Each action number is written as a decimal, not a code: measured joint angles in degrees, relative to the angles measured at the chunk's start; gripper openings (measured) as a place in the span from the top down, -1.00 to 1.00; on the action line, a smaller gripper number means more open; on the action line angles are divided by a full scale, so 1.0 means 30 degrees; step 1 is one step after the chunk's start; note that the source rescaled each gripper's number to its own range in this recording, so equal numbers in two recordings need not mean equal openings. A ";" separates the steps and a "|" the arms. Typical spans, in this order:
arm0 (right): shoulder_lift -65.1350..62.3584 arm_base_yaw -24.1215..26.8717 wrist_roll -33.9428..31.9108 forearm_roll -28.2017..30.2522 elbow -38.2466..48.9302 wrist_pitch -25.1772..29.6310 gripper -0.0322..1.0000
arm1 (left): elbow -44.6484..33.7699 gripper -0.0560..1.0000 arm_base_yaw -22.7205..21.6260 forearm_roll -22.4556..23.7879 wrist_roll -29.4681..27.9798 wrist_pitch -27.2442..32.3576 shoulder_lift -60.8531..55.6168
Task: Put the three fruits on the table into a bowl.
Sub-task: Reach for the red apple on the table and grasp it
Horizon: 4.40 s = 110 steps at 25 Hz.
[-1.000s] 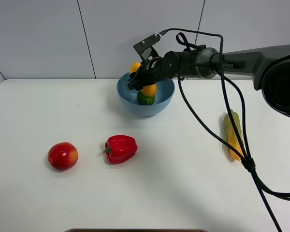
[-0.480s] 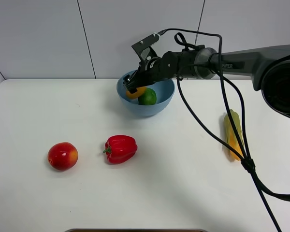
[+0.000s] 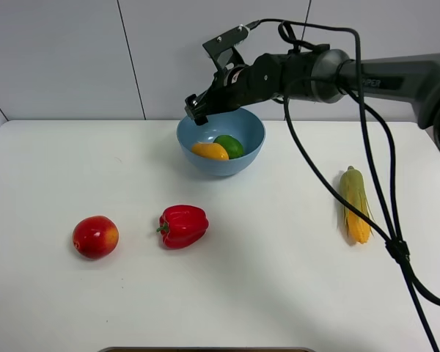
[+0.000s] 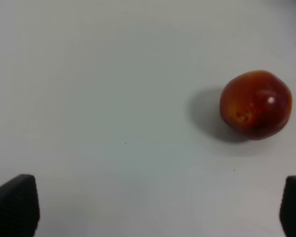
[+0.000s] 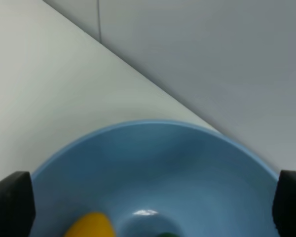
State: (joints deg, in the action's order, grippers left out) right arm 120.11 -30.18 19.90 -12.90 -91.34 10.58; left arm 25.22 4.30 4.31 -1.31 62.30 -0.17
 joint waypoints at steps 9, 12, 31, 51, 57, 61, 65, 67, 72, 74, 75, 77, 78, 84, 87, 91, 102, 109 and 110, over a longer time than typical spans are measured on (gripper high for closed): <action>-0.4982 0.0175 -0.0611 0.0937 0.0000 0.1543 -0.86 | 0.0000 -1.00 0.0000 0.0000 0.0000 0.0000 0.0000; -0.6632 0.0191 -0.0873 0.1630 0.0000 0.2612 -0.86 | 0.0000 -1.00 0.0000 0.0000 0.0000 0.0000 0.0000; -1.8320 0.0212 -0.1976 0.6127 0.0000 0.8930 -0.86 | 0.0000 -1.00 0.0000 0.0000 0.0000 0.0000 0.0000; -2.6100 0.7625 -0.3168 0.7836 -0.0034 1.3061 -0.86 | 0.0000 -1.00 0.0000 0.0000 0.0000 0.0000 0.0000; -2.7778 0.8115 -0.3506 0.6436 -0.0051 1.5148 -0.86 | 0.0000 -1.00 0.0000 0.0000 0.0000 0.0000 0.0000; -2.8603 0.8115 -0.4172 0.6314 0.0477 1.6906 -0.86 | 0.0000 -1.00 0.0000 0.0000 0.0000 0.0000 0.0000; -3.0044 0.8115 -0.4765 0.6331 0.3088 1.7218 -0.86 | 0.0000 -1.00 0.0000 0.0000 0.0000 0.0000 0.0000; -3.0965 0.8115 -0.5018 0.6420 0.4717 1.7233 -0.86 | 0.0000 -1.00 0.0000 0.0000 0.0000 0.0000 0.0000; -3.2911 0.8115 -0.5851 0.6669 0.9000 1.7425 -0.86 | 0.0000 -1.00 0.0000 0.0000 0.0000 0.0000 0.0000; -3.3773 0.8115 -0.6276 0.6669 1.0470 1.7447 -0.86 | 0.0000 -1.00 0.0000 0.0000 0.0000 0.0000 0.0000; -3.4204 0.8134 -0.6523 0.6669 1.1196 1.7447 -0.86 | 0.0000 -1.00 0.0000 0.0000 0.0000 0.0000 0.0000; -3.4996 0.8370 -0.6862 0.6669 1.2489 1.7490 -0.86 | 0.0000 -1.00 0.0000 0.0000 0.0000 0.0000 0.0000; -3.5415 0.8606 -0.6982 0.6669 1.2951 1.7490 -0.86 | 0.0000 -1.00 0.0000 0.0000 0.0000 0.0000 0.0000; -3.7831 0.9700 -0.7197 0.5955 1.5629 1.7490 -0.86 | 0.0000 -1.00 0.0000 0.0000 0.0000 0.0000 0.0000; -3.8914 0.9700 -0.7197 0.5683 1.6693 1.7511 -0.86 | 0.0000 -1.00 0.0000 0.0000 0.0000 0.0000 0.0000; -3.9915 0.9700 -0.7197 0.5683 1.7724 1.7557 -0.86 | 0.0000 -1.00 0.0000 0.0000 0.0000 0.0000 0.0000; -4.0095 0.9700 -0.7197 0.5683 1.9680 1.7541 -0.86 | 0.0000 -1.00 0.0000 0.0000 0.0000 0.0000 0.0000; -4.0095 0.9700 -0.7197 0.5662 1.9717 1.7499 -0.86 | 0.0000 -1.00 0.0000 0.0000 0.0000 0.0000 0.0000; -4.0095 0.9700 -0.7197 0.5662 1.9717 1.7499 -0.86 | 0.0000 -1.00 0.0000 0.0000 0.0000 0.0000 0.0000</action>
State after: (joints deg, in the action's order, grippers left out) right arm -0.18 -1.08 -1.69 4.09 -32.19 63.07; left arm 25.22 4.30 4.31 -1.31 62.30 -0.17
